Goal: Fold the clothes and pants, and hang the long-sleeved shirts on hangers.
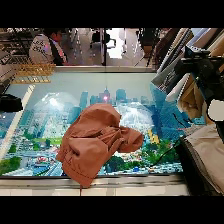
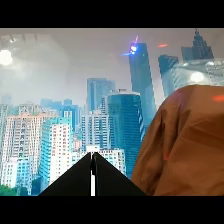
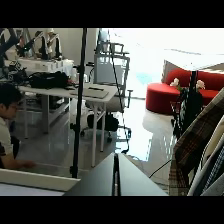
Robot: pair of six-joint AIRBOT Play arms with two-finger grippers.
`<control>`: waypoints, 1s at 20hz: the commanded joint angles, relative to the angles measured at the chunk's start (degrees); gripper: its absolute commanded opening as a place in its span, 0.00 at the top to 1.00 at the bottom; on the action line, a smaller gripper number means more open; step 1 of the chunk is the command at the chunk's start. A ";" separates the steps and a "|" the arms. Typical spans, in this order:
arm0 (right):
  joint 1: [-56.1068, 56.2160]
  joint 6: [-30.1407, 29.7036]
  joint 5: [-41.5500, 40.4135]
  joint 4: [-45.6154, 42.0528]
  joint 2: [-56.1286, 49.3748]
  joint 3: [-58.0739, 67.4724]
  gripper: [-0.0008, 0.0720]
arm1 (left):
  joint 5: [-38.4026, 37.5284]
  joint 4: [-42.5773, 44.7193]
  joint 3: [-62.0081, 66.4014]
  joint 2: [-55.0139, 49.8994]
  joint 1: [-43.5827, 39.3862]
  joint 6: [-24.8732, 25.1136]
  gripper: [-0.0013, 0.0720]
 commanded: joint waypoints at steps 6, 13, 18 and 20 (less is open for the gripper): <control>0.04 -0.13 0.00 0.00 0.04 -0.02 0.97 | 0.00 0.02 0.02 0.02 0.02 0.00 0.97; 0.07 -0.13 0.00 0.00 0.04 -0.02 0.97 | 0.00 0.02 0.02 0.02 0.02 0.00 0.97; 0.04 -0.13 0.00 0.00 0.04 -0.02 0.97 | 0.22 -0.02 0.02 0.00 0.02 0.00 0.97; 0.07 0.20 0.02 1.33 0.04 -0.02 0.97 | 0.22 0.00 0.02 0.00 0.02 0.00 0.97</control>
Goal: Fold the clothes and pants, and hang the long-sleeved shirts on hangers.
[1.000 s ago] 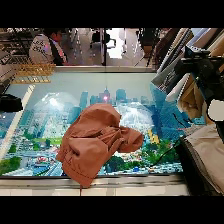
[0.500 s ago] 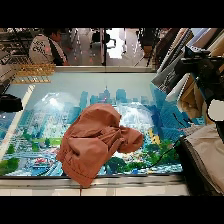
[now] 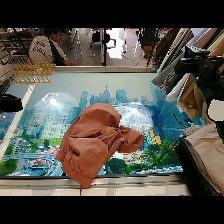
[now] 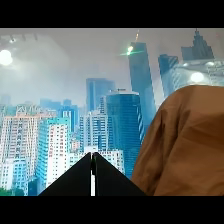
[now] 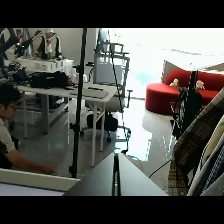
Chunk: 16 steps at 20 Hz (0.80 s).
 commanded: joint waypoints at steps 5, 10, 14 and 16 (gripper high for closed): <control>0.31 0.44 6.69 10.10 0.07 -0.02 0.97 | -4.02 -2.01 0.02 -0.07 -0.02 -3.43 0.48; 0.31 0.46 8.59 12.76 0.17 0.00 0.97 | -21.81 -5.70 -1.68 -2.40 -3.91 -3.23 0.09; -0.50 0.46 23.04 10.95 -0.11 -0.02 0.22 | -17.70 -5.99 -16.98 1.42 -18.75 -3.72 0.23; -2.67 -0.20 37.38 10.95 -0.94 -0.02 0.20 | -12.74 -5.99 -25.83 2.32 -27.89 -3.87 0.06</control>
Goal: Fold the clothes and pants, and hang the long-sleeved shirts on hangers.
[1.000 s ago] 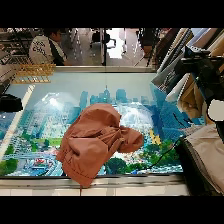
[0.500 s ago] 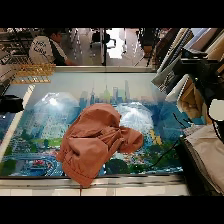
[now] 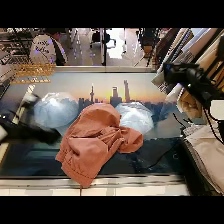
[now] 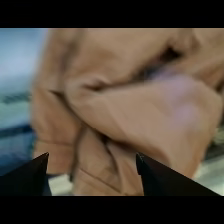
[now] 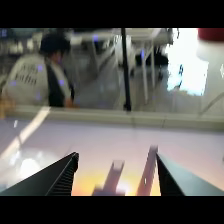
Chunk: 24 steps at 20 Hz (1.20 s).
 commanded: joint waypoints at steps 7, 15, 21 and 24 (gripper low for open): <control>-0.68 -6.73 46.03 6.05 -6.60 -5.62 0.02 | 20.98 0.46 -16.74 -8.02 -25.97 -1.25 0.01; 5.81 -4.28 30.73 4.63 -8.94 -12.00 0.13 | 12.00 16.09 -0.59 -13.31 -0.07 11.30 0.97; 8.37 -2.95 27.67 9.35 -13.68 -12.00 0.13 | 12.81 -19.74 15.21 -24.15 37.11 17.94 0.02; 8.31 -2.97 27.56 11.10 -16.11 -12.28 0.13 | -5.57 -26.23 14.25 -29.59 44.33 15.26 0.06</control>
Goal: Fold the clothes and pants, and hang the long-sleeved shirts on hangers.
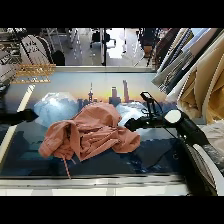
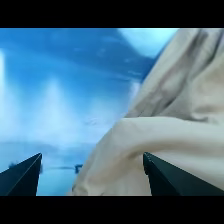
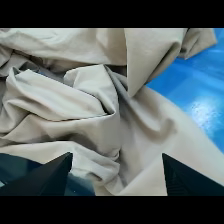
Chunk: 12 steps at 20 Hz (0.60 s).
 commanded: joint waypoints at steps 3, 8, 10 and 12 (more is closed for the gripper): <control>0.20 0.37 -1.84 2.14 -2.21 -1.88 0.13 | -18.43 -10.03 -7.48 -1.68 8.61 -0.90 0.23; -1.88 -0.26 5.25 3.08 -2.21 -2.64 0.13 | -14.03 -10.03 -28.61 13.88 8.41 -0.68 0.10; -3.63 -0.26 7.04 3.13 -2.21 -2.64 0.13 | -12.87 -9.46 -33.99 17.86 8.41 -0.70 0.10; -5.38 -0.35 8.46 3.26 -2.21 -2.64 0.13 | -9.75 -7.50 -37.53 19.61 8.41 -0.72 0.10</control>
